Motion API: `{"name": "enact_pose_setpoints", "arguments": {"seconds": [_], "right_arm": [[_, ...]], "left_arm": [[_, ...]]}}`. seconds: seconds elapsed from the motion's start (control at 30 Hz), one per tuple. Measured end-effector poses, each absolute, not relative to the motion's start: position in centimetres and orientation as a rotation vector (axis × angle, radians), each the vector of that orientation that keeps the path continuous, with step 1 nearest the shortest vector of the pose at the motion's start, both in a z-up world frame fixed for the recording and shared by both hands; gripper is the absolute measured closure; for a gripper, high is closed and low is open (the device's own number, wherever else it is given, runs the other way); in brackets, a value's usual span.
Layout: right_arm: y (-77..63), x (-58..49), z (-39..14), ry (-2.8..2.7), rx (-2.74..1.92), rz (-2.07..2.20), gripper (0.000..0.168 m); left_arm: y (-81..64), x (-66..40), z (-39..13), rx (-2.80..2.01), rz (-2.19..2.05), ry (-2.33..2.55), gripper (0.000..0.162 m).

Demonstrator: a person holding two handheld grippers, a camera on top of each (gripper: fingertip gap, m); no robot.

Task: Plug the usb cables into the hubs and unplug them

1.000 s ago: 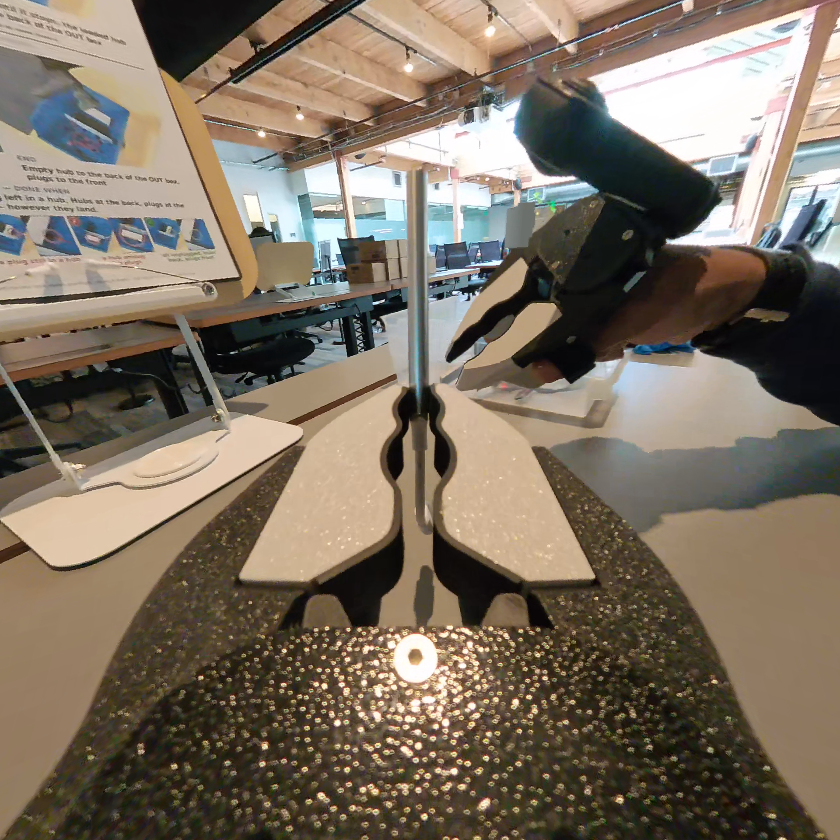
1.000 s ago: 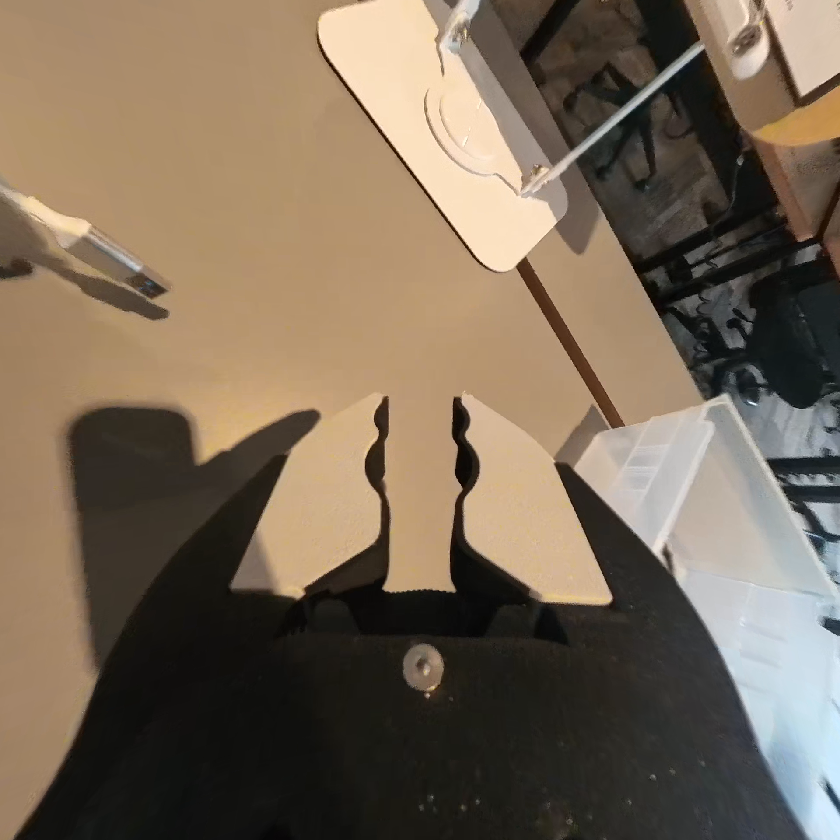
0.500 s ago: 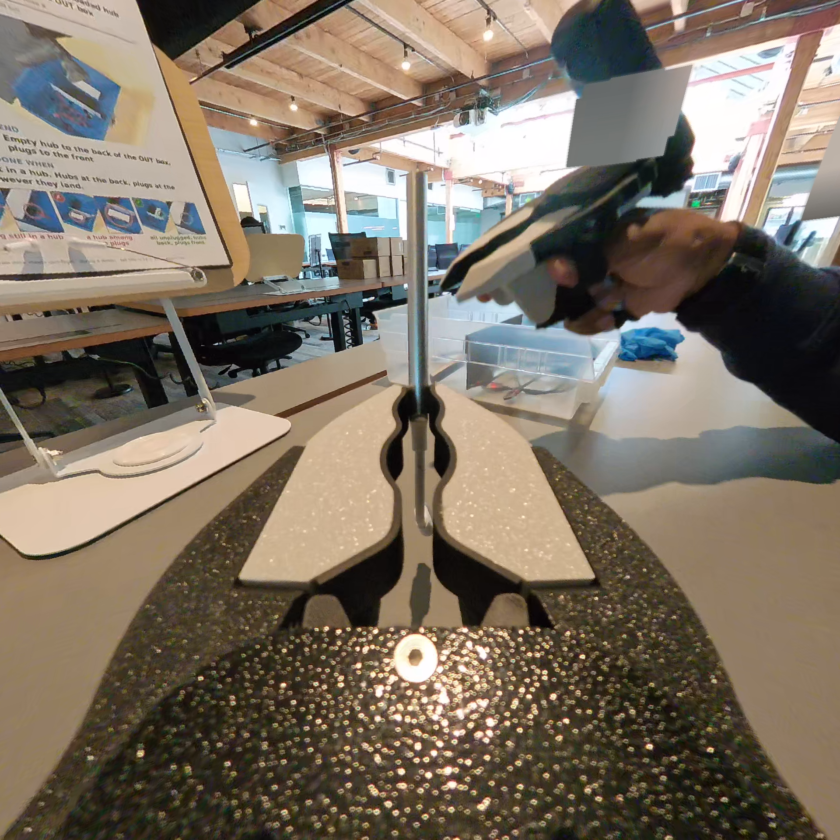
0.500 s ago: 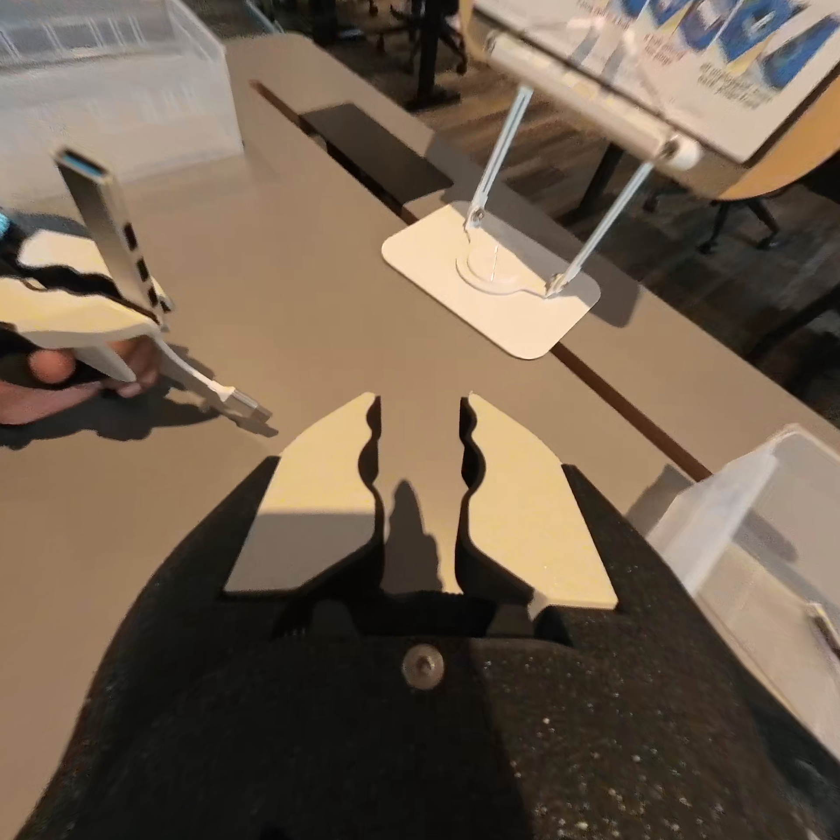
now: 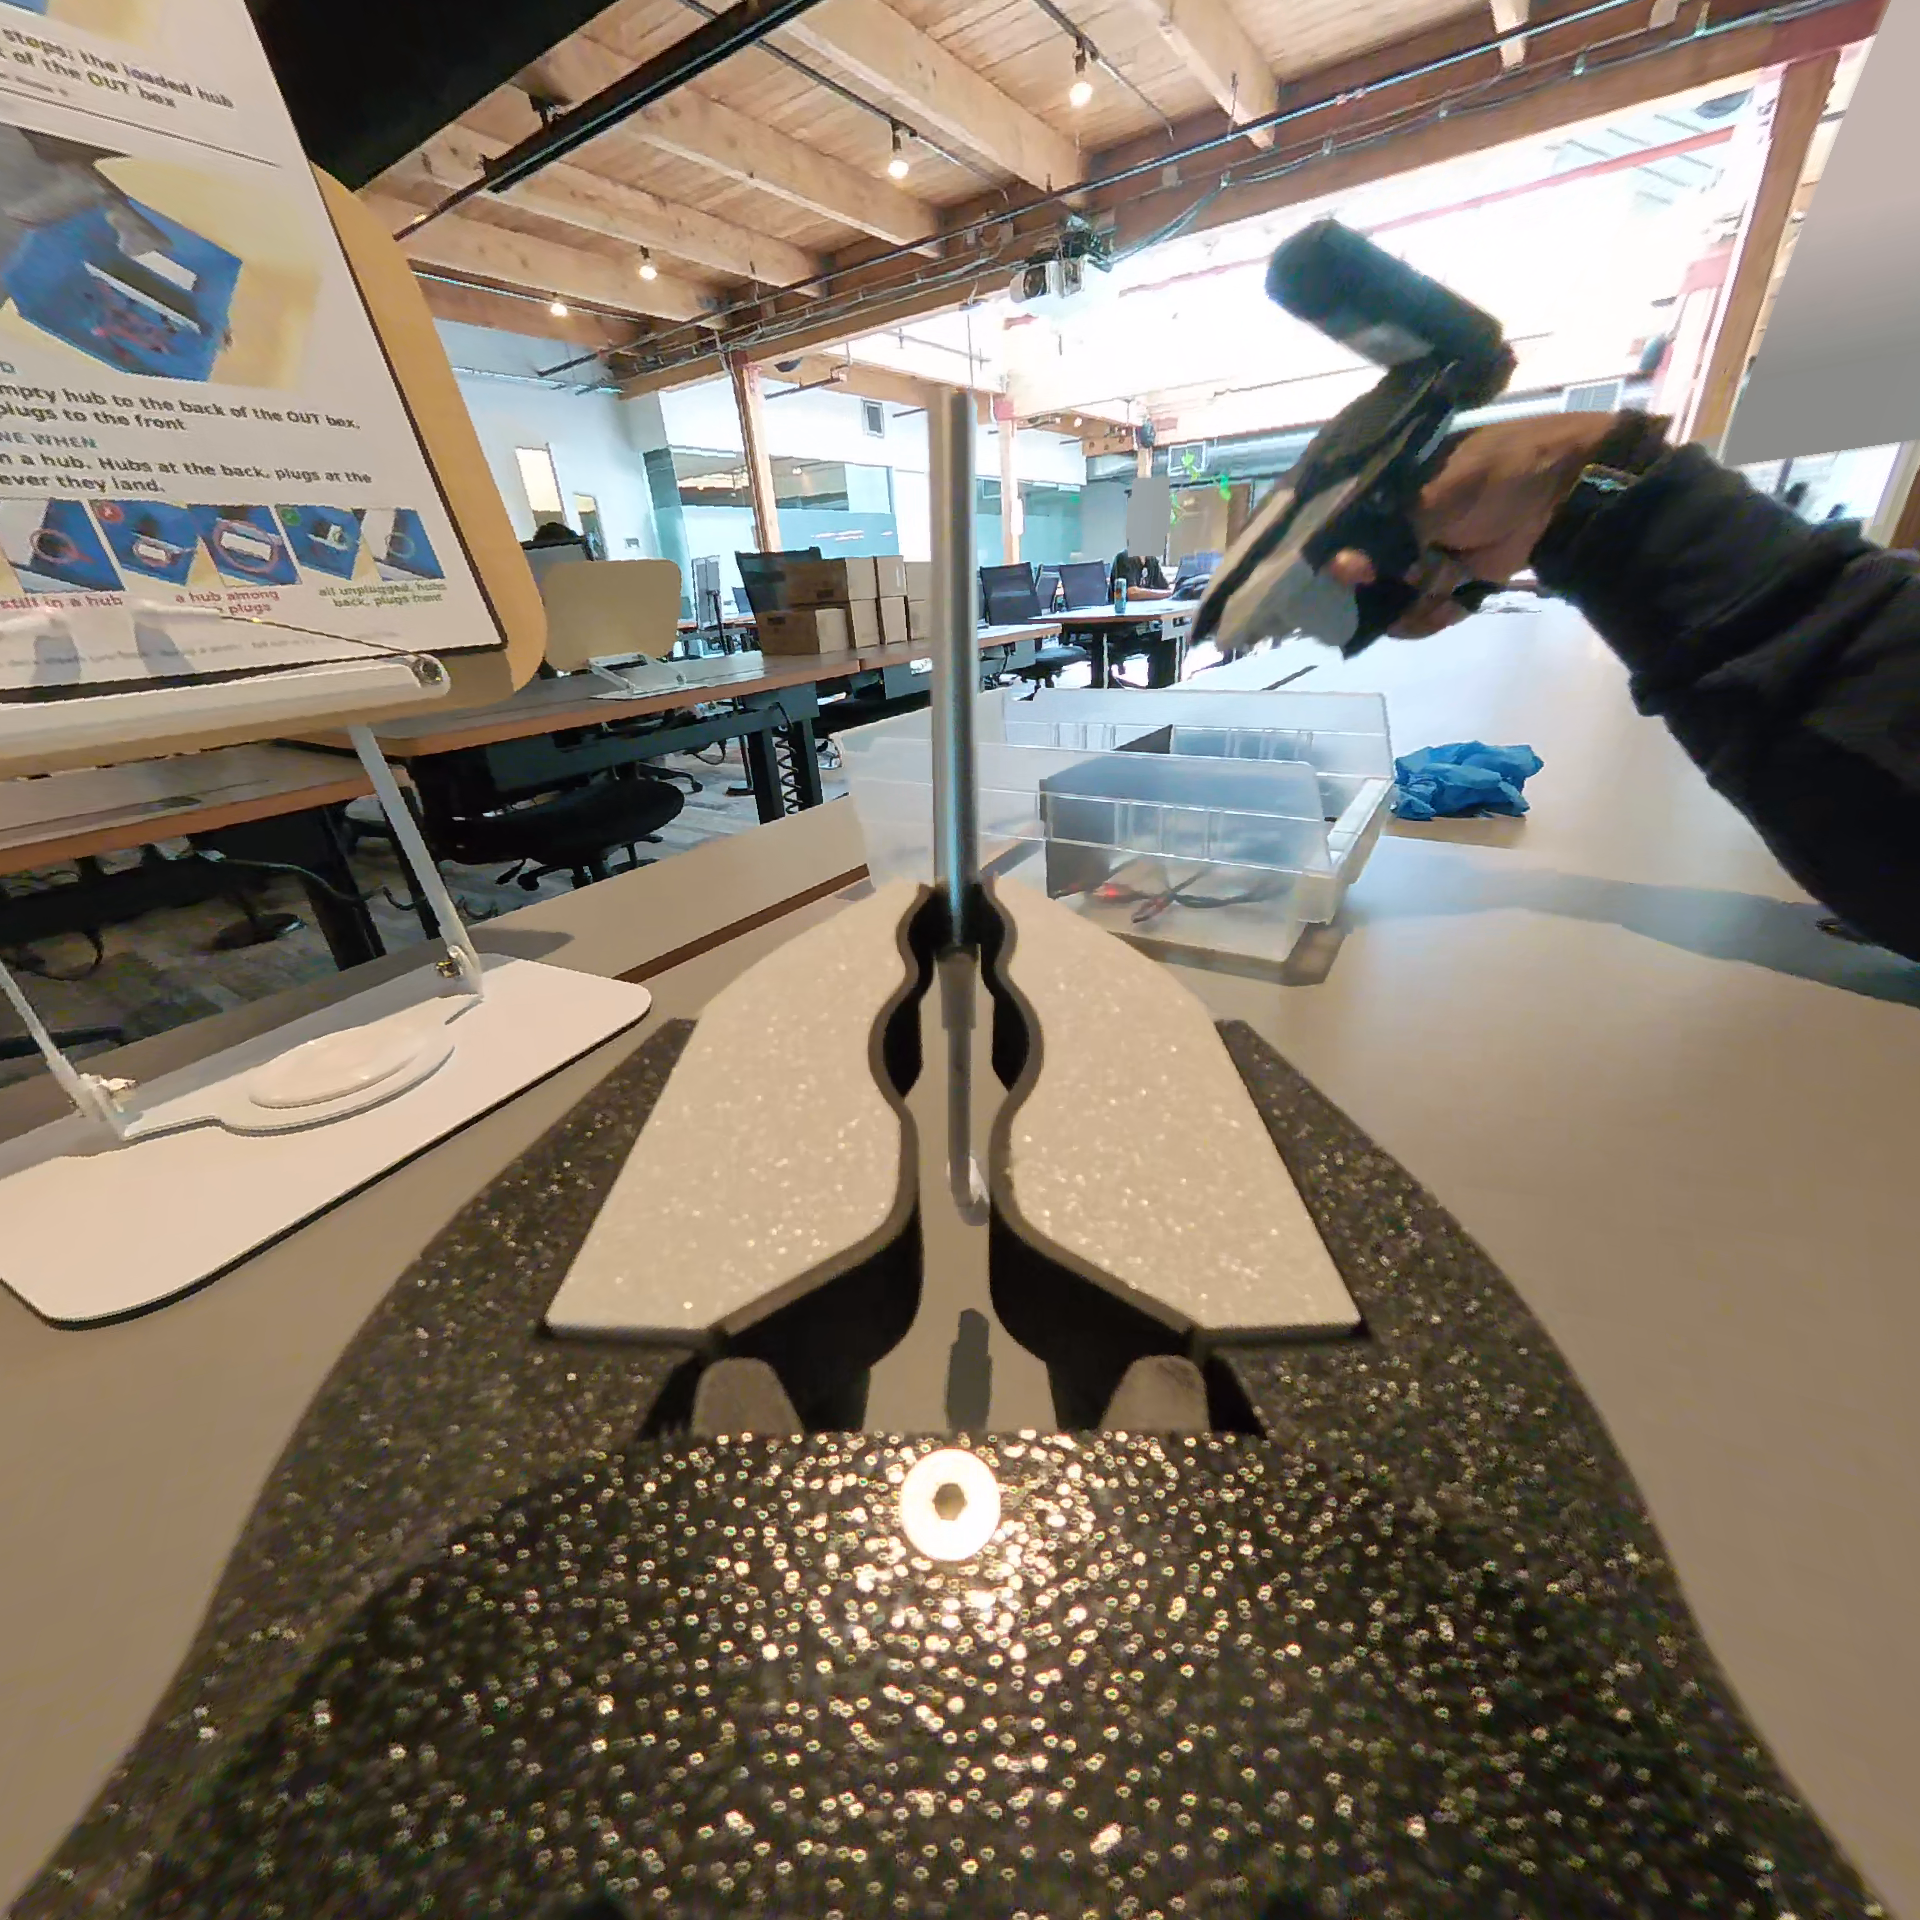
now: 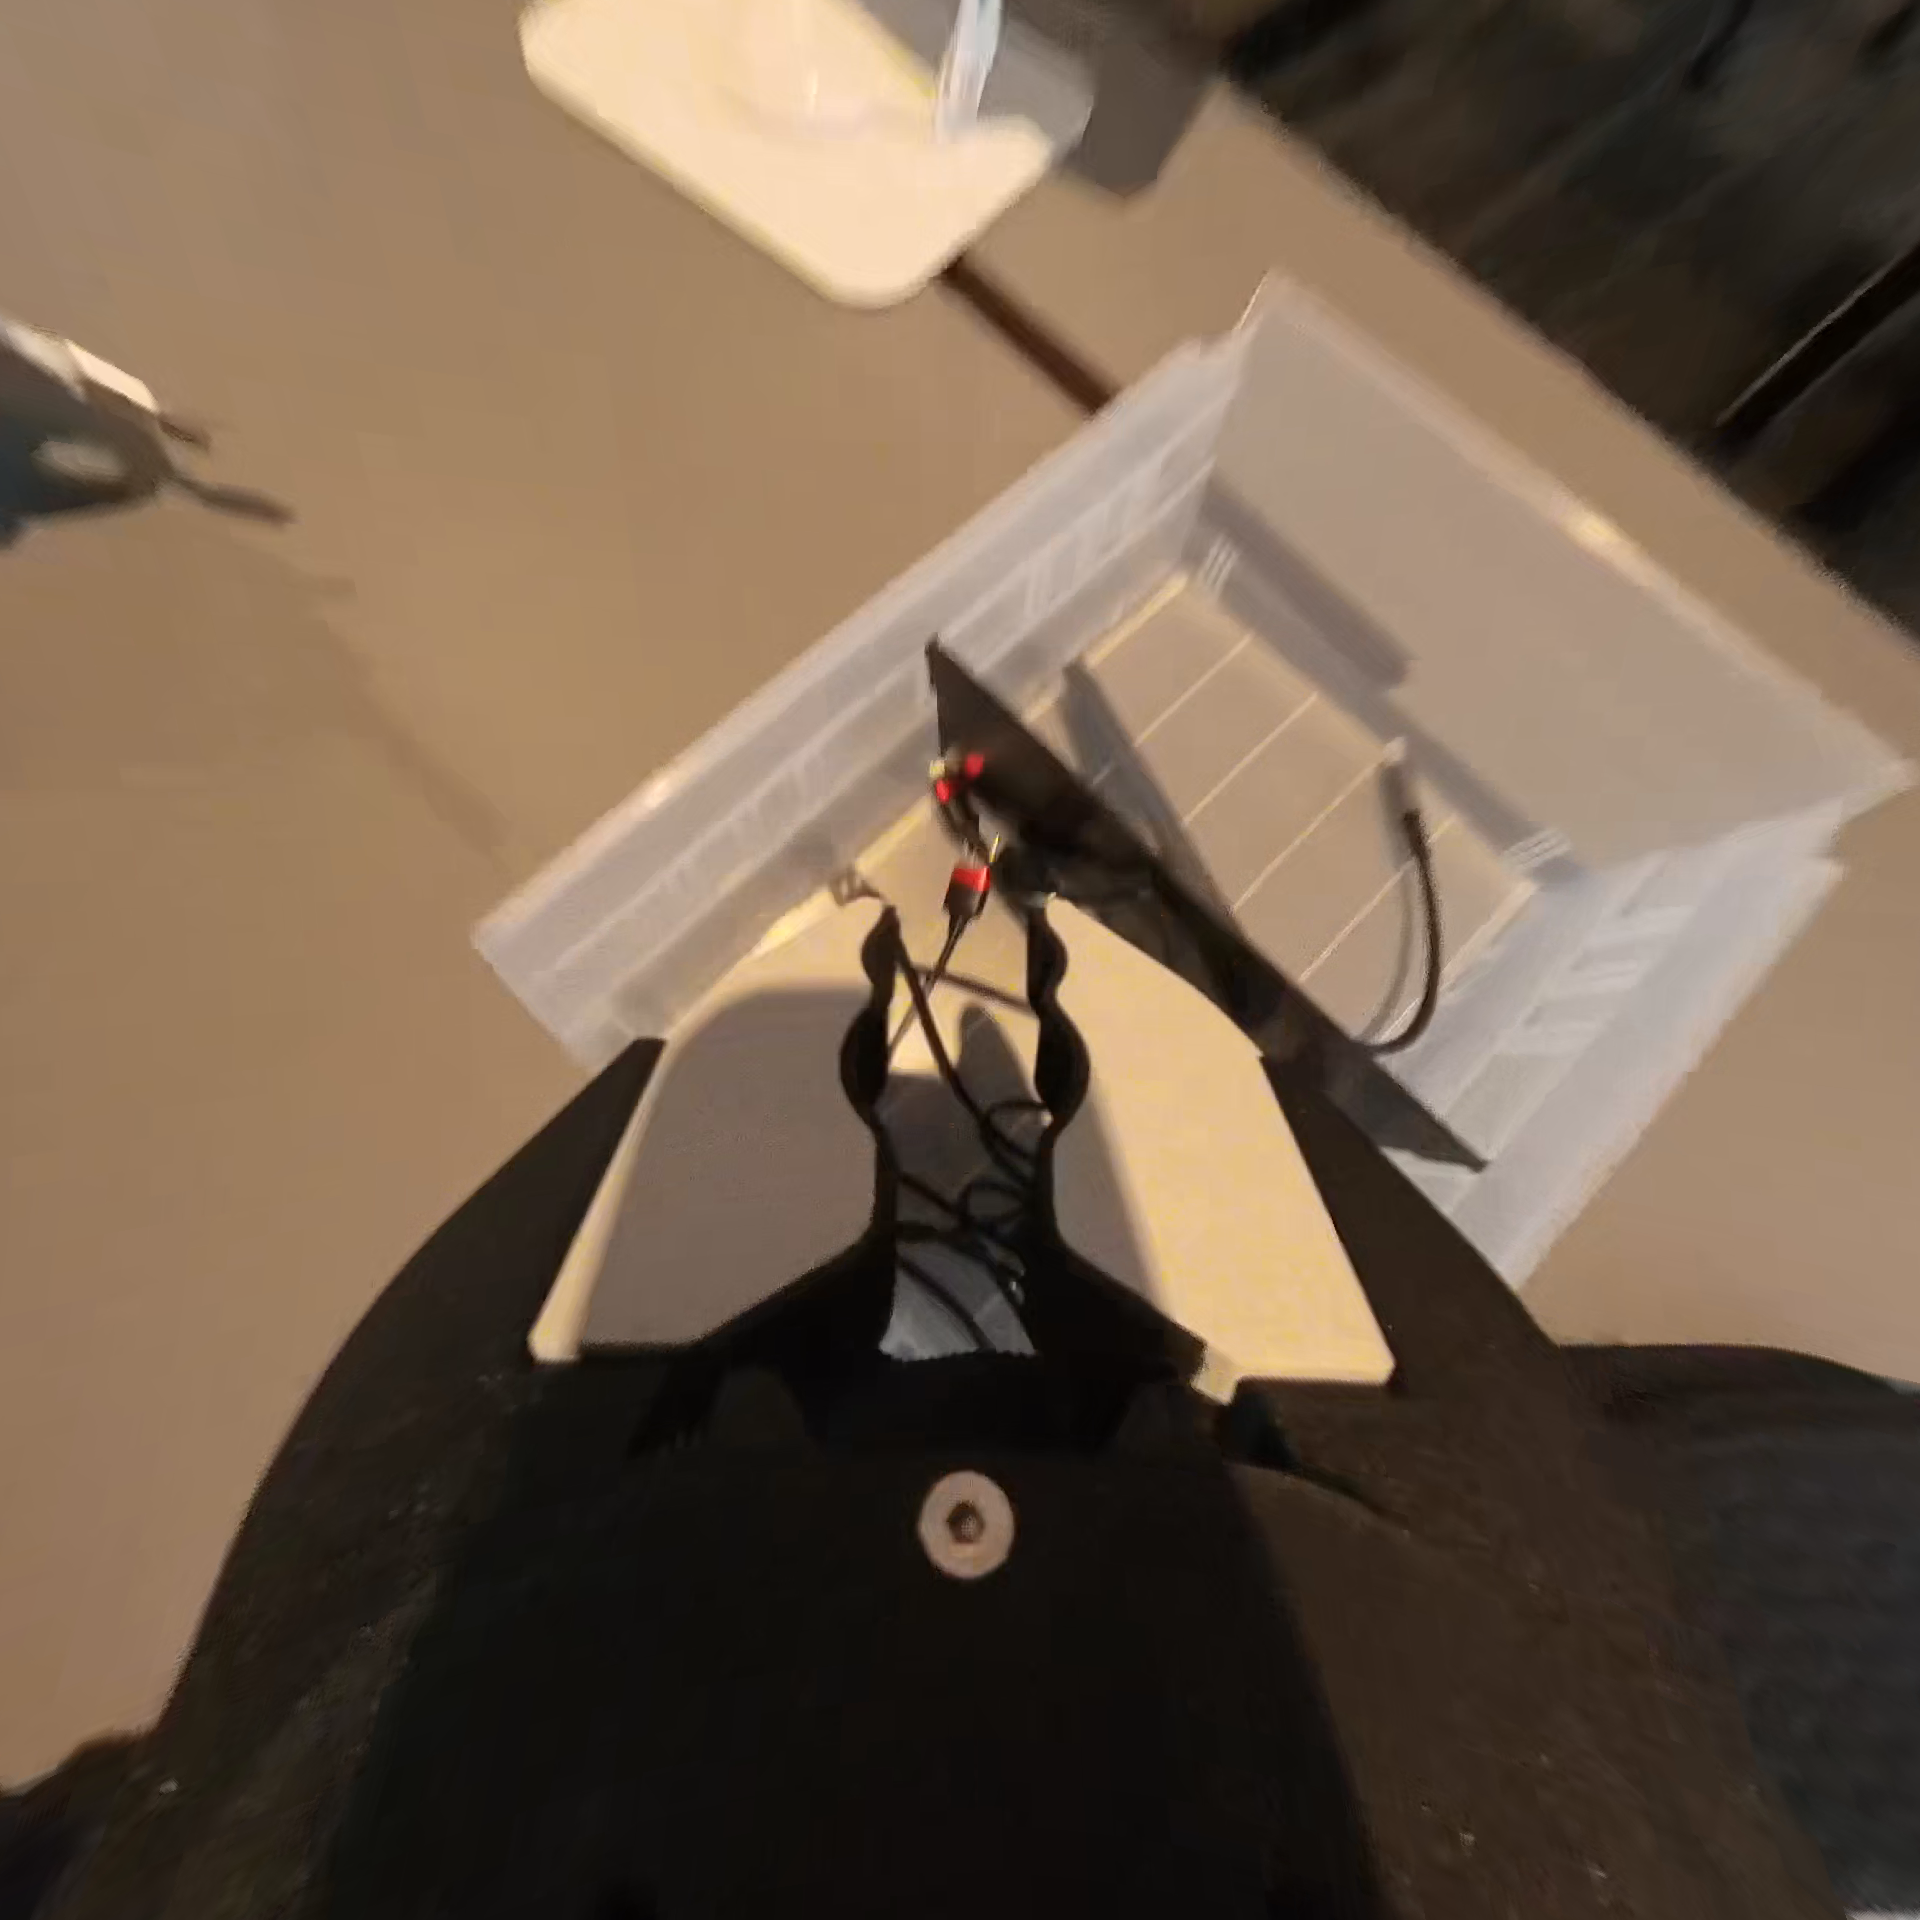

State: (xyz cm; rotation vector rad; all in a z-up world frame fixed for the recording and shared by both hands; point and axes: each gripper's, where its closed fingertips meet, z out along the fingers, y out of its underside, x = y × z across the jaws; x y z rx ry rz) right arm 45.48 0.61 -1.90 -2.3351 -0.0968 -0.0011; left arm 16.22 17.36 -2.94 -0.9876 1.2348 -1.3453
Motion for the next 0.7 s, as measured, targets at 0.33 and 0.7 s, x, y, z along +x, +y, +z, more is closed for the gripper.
{"name": "enact_pose_setpoints", "arguments": {"seconds": [0.33,0.7], "right_arm": [[-3.9,48.3,-6.8,-0.069,-2.645,-0.114,0.137],[-7.5,49.4,-9.0,-0.222,-2.86,-0.249,0.149]], "left_arm": [[17.0,16.1,-2.7,-0.983,-1.369,1.237,0.155],[16.9,16.2,-2.9,-0.987,-1.368,1.242,0.155]]}}
